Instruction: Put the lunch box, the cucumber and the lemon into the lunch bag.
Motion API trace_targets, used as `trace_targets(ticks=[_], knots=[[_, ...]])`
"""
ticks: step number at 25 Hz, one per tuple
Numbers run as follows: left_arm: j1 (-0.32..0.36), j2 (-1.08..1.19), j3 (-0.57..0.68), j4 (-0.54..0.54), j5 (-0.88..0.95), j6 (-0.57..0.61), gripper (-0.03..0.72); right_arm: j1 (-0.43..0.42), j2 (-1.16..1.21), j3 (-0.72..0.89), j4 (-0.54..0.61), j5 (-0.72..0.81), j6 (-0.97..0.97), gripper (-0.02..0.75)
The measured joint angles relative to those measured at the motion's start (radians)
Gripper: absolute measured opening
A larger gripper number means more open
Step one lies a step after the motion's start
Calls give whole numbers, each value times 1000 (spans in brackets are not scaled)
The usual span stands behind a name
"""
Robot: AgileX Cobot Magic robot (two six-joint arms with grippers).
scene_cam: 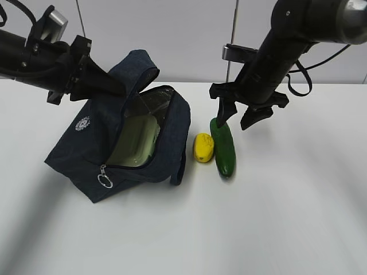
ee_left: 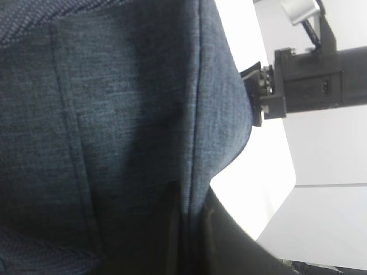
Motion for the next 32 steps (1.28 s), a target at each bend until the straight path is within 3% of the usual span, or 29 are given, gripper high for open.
trace_targets(ticks=[10,32], knots=[[0,0,0,2,6,-2,4,0,138,-150,-49,41,54,458],[0,0,0,5,6,-2,4,0,231,-158,-45,57,61,449]])
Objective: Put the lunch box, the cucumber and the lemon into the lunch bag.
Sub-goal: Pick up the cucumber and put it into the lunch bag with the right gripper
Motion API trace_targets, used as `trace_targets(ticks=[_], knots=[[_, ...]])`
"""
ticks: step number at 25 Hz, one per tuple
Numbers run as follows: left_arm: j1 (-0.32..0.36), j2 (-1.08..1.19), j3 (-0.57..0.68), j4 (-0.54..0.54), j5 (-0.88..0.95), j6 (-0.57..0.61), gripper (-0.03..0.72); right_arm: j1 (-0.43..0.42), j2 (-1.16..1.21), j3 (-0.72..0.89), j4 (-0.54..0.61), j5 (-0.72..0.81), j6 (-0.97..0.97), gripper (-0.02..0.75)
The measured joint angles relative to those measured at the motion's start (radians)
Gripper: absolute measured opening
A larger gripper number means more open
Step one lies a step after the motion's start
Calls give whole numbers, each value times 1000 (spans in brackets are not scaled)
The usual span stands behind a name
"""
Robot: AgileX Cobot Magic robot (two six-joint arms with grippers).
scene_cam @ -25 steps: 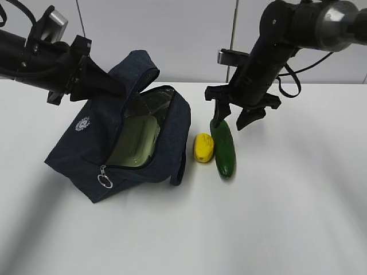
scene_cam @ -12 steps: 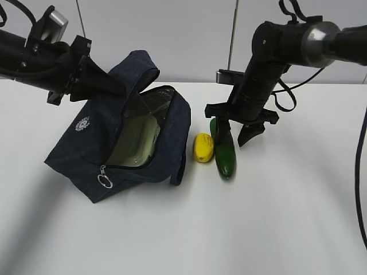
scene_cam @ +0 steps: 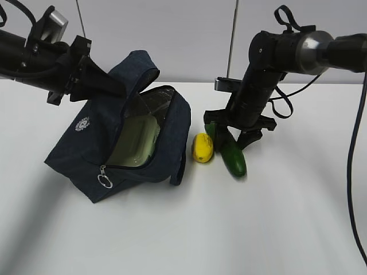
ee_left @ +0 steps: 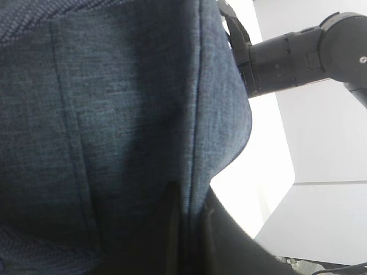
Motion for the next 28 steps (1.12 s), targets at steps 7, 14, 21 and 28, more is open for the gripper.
trace_targets(ticks=[7,14,21,28], knots=[[0,0,0,0,1,0,3,0,0,0,4,0,0,350],[0,0,0,0,7,0,3,0,1,-25,4,83,0,329],[1,0,0,0,1,0,3,0,-3,-121,-5,112,-9,328],[1,0,0,0,-23,0,3,0,-98,-130,23,120,-17,327]])
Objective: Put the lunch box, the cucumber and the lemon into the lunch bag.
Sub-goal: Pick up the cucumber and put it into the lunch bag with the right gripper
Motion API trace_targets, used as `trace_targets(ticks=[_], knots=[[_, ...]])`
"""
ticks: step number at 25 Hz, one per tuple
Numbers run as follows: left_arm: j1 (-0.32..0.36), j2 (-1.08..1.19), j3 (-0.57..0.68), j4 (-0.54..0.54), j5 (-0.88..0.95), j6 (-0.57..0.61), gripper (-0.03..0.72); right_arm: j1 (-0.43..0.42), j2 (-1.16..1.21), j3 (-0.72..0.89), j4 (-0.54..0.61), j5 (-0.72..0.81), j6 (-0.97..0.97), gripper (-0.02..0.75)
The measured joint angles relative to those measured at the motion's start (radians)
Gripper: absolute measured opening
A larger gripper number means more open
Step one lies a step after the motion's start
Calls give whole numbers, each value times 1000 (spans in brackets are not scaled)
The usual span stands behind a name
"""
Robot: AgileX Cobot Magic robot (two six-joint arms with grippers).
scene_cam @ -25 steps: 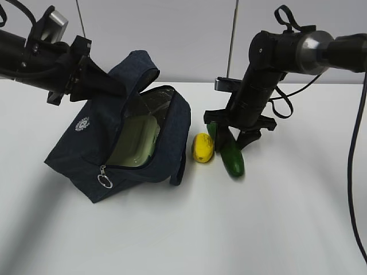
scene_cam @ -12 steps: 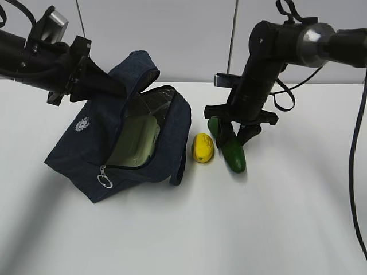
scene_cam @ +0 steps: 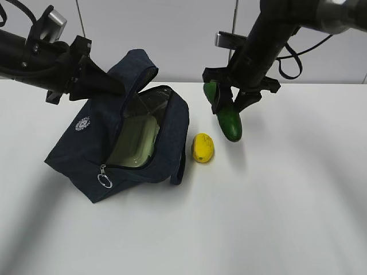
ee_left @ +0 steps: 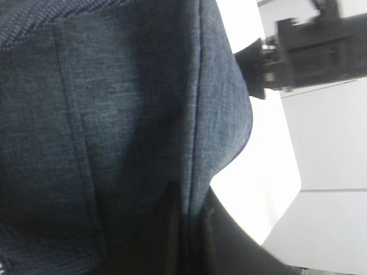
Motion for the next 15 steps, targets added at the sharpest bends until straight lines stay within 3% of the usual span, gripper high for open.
trace_targets(ticks=[9,15], knots=[[0,0,0,-4,-40,0,3,14,-86,-2,323,6,-75,327],[0,0,0,-6,-54,0,3,70,-86,-2,390,8,-89,326]])
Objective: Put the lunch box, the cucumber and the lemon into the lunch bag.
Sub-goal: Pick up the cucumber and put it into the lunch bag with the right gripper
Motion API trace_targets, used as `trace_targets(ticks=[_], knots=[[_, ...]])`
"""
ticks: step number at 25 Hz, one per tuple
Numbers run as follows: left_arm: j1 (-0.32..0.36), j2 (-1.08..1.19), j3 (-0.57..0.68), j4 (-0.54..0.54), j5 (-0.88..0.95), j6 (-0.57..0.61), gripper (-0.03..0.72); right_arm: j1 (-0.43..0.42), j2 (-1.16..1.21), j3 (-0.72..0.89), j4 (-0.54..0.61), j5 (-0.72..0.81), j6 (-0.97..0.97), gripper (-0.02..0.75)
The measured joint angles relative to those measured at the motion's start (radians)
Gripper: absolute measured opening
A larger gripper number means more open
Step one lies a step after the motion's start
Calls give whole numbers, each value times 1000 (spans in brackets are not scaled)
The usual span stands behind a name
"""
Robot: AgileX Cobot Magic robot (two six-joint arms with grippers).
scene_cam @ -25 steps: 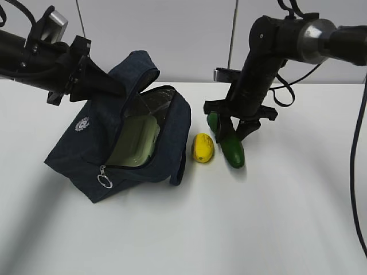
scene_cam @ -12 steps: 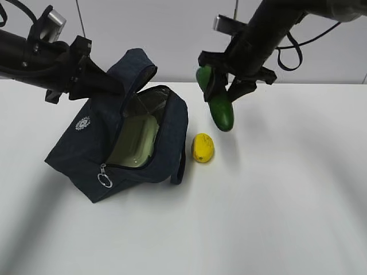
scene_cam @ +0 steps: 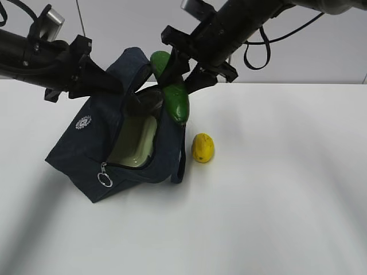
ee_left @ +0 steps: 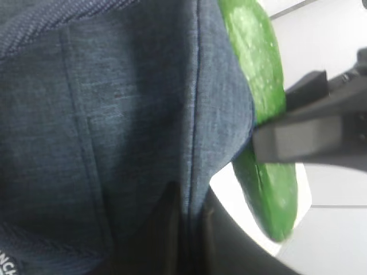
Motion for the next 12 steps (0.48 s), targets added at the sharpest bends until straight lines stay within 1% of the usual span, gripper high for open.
trace_targets(ticks=[5,12], knots=[[0,0,0,-20,-37,-2,3,25,0,0,32,0,-2,326],[1,0,0,-97,-68,-2,3,40,11,14,42,0,-2,326]])
